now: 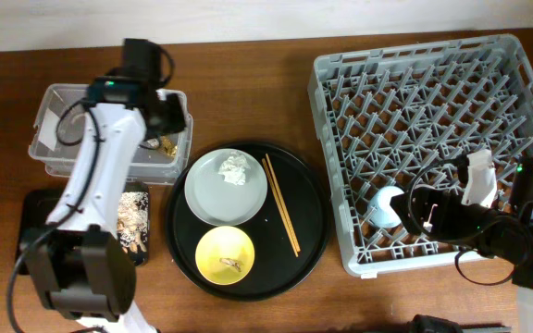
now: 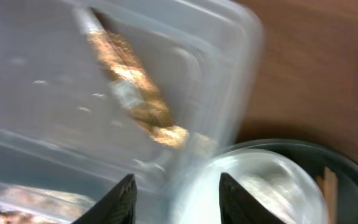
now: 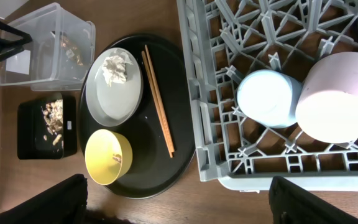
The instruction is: Sort waste into correct bins and load items into the dishwasher rack
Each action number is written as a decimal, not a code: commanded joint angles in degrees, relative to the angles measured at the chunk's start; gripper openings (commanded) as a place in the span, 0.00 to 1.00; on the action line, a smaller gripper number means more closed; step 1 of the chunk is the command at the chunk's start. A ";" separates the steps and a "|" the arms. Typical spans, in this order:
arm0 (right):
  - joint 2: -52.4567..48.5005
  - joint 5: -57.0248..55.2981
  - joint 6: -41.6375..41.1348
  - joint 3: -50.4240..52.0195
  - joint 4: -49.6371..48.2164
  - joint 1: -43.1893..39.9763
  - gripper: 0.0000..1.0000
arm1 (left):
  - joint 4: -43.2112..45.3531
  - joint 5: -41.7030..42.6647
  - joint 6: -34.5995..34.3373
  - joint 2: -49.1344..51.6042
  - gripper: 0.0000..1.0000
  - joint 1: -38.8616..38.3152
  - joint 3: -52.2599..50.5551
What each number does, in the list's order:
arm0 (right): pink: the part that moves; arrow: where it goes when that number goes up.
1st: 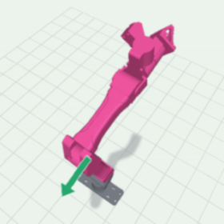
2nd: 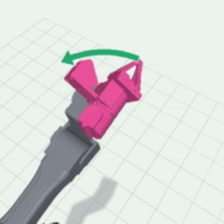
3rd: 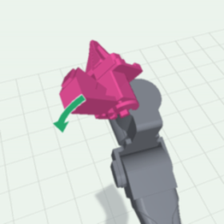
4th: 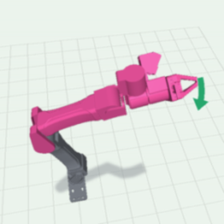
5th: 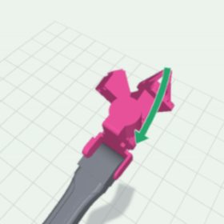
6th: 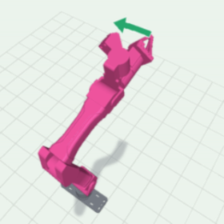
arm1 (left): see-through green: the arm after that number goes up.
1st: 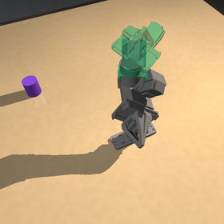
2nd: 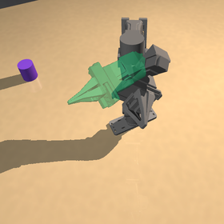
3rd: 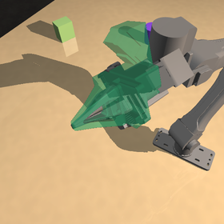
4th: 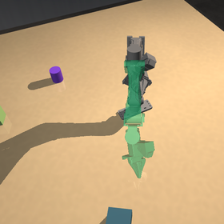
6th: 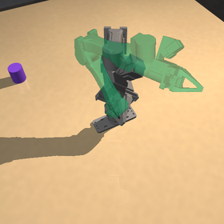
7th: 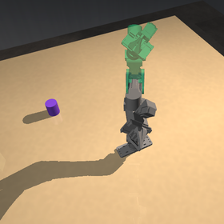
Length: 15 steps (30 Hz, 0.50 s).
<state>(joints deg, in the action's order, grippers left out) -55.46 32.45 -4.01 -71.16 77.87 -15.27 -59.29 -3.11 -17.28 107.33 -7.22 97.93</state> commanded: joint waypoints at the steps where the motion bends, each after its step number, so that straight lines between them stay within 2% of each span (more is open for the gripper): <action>1: -0.02 -0.15 0.63 -0.74 -0.02 0.31 0.93 | -3.06 1.40 2.82 -0.22 0.41 -8.37 -2.34; 6: -0.02 -1.29 0.63 -0.74 0.00 0.31 0.94 | 2.82 -0.31 1.62 1.84 0.42 -15.89 -12.09; 10: -0.02 -1.84 0.63 -0.74 0.61 0.31 0.94 | 10.14 -1.29 -2.45 4.20 0.54 -17.55 -18.56; 14: -0.02 -1.81 0.61 -0.74 0.66 0.31 0.94 | 15.69 -1.84 -2.38 7.50 0.53 -17.53 -19.58; 15: -0.02 -1.81 0.61 -0.74 0.66 0.31 0.94 | 16.52 -1.84 -2.38 8.66 0.44 -17.53 -19.58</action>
<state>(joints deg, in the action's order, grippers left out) -55.46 31.18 -4.03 -71.16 78.46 -15.27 -44.66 -3.79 -18.44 113.06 -24.91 78.78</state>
